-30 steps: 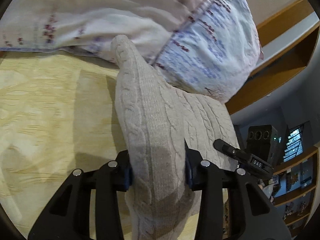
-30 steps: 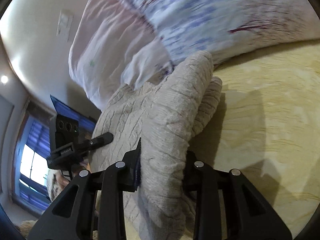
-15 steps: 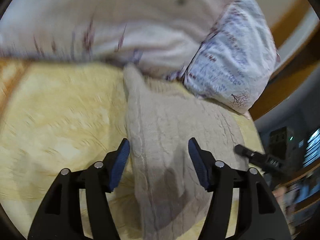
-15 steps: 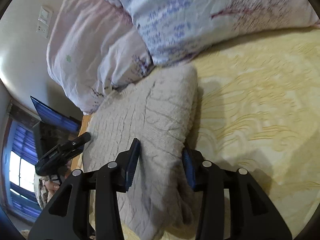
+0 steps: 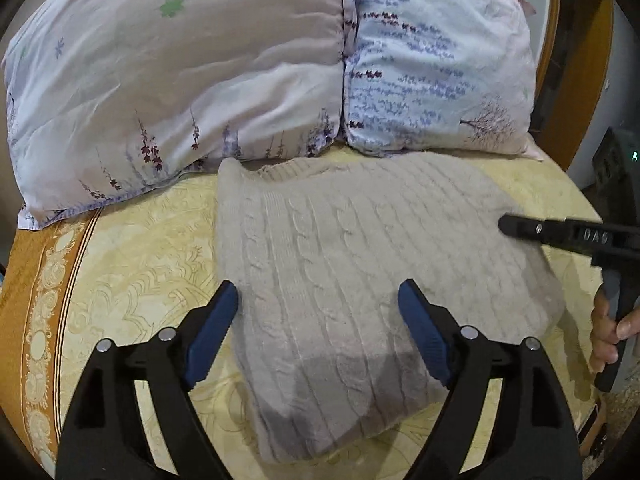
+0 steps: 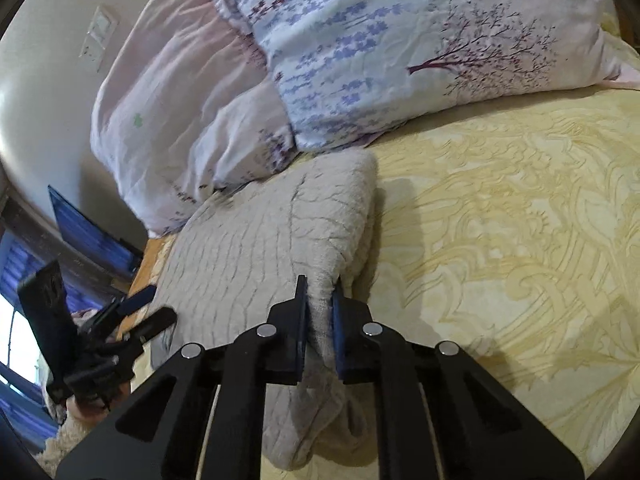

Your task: Fold small clothes

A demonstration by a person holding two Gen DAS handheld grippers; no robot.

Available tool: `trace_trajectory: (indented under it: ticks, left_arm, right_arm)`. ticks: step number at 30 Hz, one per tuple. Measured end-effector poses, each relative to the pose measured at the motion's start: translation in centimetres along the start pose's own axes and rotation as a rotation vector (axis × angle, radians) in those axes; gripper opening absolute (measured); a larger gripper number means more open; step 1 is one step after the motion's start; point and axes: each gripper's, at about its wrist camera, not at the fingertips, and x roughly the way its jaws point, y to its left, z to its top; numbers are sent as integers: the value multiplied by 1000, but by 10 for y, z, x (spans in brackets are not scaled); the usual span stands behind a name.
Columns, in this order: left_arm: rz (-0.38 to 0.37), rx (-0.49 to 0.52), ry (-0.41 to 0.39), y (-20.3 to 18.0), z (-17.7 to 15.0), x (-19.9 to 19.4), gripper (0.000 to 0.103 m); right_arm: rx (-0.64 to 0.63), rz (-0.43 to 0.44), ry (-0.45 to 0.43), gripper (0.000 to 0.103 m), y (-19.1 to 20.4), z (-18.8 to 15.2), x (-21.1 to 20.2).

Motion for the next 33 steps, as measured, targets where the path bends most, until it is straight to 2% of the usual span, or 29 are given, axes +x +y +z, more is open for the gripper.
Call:
trace_trajectory:
  ticks: [5,7,9,10,13,16,19,20,22,26,27,29,30,31,33]
  left_arm:
    - [26,22,-6,-9,-1,4,88]
    - [35,27,-9,-9,-2,4,88]
    - [23,10,-11,-6,-6,-1,88]
    - [18,0,-14,-4,-8,-4,88]
    - [74,-4,-38,2,-14,-15,88]
    - [151,5,-38,9,-23,-20,88]
    - [150,-9,-16,14,-30,-17,90]
    - [147,-16,-8,15,-32,-15,91]
    - [149,-25,3,15,-36,-11,92]
    - [123,-51,1,14,-42,-13,92]
    - [117,-60,-3,15,-45,-17,92]
    - [107,-80,-18,18,-53,-25,92]
    - [109,-88,-25,19,-57,-29,93]
    - [112,-96,-32,20,-61,-33,95]
    - [119,-111,-41,21,-72,-40,98]
  right_arm:
    - [23,-56,8,10,-7,7,12]
    - [33,-54,13,11,-9,4,12]
    - [12,-77,5,22,-5,0,5]
    - [2,-92,-4,31,-3,-2,0]
    - [-73,-142,-68,34,14,-13,-23]
    - [-199,-112,-131,34,42,-33,-46]
    - [-293,-96,-67,33,60,-50,-37]
    - [-315,-118,-29,33,62,-56,-28]
    - [-336,-227,34,34,59,-65,-7]
    - [-333,-267,-3,34,62,-69,-6]
    - [-333,-267,-28,38,65,-72,-13]
    - [-330,-265,-67,59,68,-76,-25]
    - [-328,-271,-90,74,70,-79,-31]
    - [-330,-279,-119,79,73,-82,-37]
    - [-331,-285,-154,82,77,-88,-46]
